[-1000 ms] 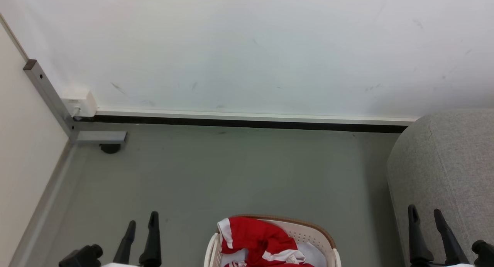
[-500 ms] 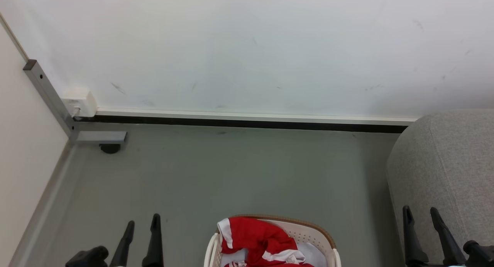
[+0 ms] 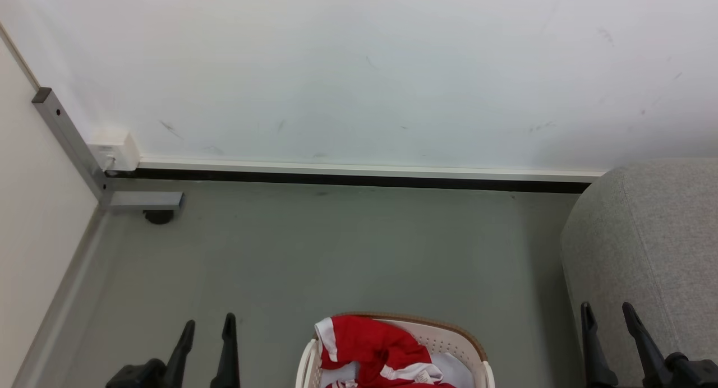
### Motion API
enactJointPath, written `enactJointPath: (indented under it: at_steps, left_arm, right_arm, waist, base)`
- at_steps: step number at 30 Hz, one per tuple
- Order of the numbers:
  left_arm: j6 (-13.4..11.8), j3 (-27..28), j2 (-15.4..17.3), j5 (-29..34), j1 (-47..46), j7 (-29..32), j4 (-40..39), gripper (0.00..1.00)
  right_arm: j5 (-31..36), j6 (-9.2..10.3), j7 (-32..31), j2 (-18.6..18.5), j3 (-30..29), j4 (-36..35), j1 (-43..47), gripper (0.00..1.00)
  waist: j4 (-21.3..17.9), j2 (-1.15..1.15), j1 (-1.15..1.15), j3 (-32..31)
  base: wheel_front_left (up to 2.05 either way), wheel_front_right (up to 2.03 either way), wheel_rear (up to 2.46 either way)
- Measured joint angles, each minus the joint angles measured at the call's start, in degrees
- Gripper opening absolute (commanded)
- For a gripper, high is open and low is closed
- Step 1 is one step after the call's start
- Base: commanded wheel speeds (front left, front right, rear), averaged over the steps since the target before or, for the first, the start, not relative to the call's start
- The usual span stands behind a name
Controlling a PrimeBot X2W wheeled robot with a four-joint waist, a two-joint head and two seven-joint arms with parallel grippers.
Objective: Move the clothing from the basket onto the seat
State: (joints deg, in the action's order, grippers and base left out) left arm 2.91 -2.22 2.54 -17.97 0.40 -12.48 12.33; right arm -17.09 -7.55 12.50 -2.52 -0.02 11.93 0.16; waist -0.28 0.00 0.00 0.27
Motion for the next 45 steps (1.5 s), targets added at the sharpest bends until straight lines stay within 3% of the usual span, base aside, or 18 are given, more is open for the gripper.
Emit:
enactJointPath:
  at_steps: [24, 37, 45]
  left_arm:
    - [-0.44, -0.67, 0.1, 8.4, 0.76, -2.65, 0.85, 1.0]
    - [-0.45, -0.68, 0.12, 8.42, 0.82, -2.66, 0.91, 1.0]
    - [0.45, -0.89, 0.14, 9.46, -0.22, -2.66, 0.52, 1.0]
  right_arm:
    - [1.48, 0.0, 2.55, -0.13, 1.67, 2.9, 0.57, 1.0]
    - [1.22, 0.0, 2.55, -0.15, 2.25, 3.87, 0.44, 1.0]
    - [-0.38, 0.0, 2.56, -0.18, 2.91, 3.12, -1.38, 1.0]
  waist:
    - [-0.29, 0.0, 0.0, -0.16]
    - [-0.8, 0.0, 0.0, 0.2]
    - [-3.03, 0.0, 0.0, 2.42]
  base:
    - [0.0, 0.0, 0.0]
    - [0.0, 0.0, 0.0]
    - [0.0, 0.0, 0.0]
